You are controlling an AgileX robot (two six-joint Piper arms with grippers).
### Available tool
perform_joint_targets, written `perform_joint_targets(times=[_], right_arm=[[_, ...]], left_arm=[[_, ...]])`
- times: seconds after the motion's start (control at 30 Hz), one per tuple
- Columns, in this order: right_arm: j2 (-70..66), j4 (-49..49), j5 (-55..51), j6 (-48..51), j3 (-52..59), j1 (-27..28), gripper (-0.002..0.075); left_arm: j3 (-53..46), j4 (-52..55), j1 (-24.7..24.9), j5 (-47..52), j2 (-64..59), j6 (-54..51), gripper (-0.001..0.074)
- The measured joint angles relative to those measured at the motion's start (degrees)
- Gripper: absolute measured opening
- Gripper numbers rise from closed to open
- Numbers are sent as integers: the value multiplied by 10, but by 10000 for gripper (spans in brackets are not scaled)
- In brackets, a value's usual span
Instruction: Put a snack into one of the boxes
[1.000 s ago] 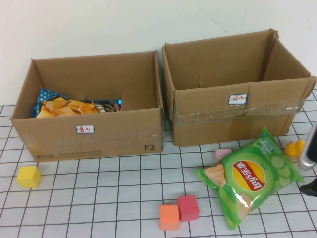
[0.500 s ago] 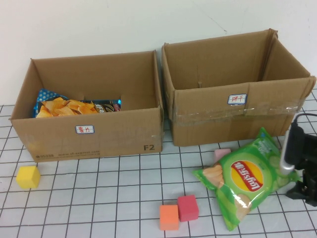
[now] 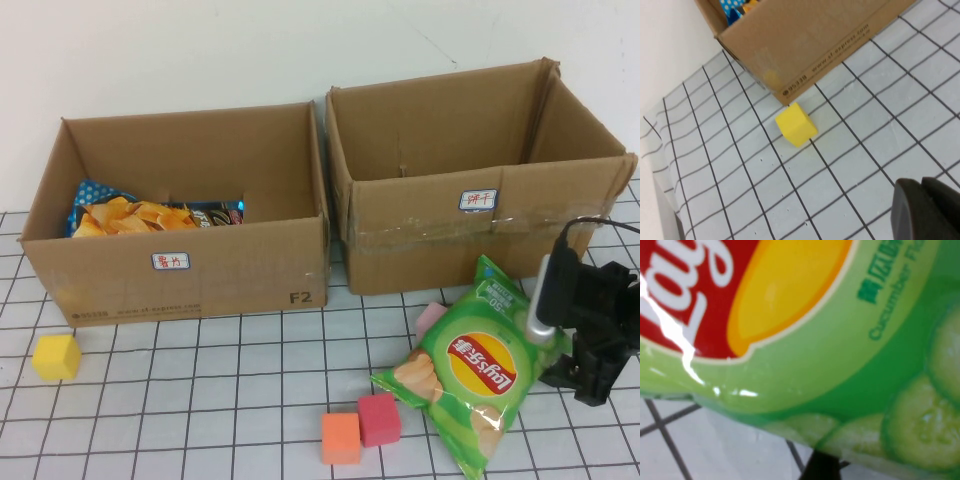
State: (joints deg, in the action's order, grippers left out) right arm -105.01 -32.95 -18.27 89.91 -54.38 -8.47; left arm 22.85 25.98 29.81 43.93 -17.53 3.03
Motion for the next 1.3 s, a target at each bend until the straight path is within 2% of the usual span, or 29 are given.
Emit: perform_joint_targets(times=[0.4,0.5,0.63,0.73,0.87,1.3], right_arm=[[0,-123,-11,110,0,0,501],[0,-132,-23,119,0,0,381],[0,-138,-51,121,0,0,126],[0,-139,-79,121,-5,0,41],[13,-151,-114,121,-14,0,14],[146,-227,-187,99,-36,0,10]], left_arm=[[-38,20,0,-29,56,4,-1],[-38,23,0,-29,61,5,-1],[-38,25,0,-29,64,11,-1],[-38,25,0,-29,64,13,-1],[-38,25,0,-29,65,14,-1],[-38,26,0,-29,65,16,-1]])
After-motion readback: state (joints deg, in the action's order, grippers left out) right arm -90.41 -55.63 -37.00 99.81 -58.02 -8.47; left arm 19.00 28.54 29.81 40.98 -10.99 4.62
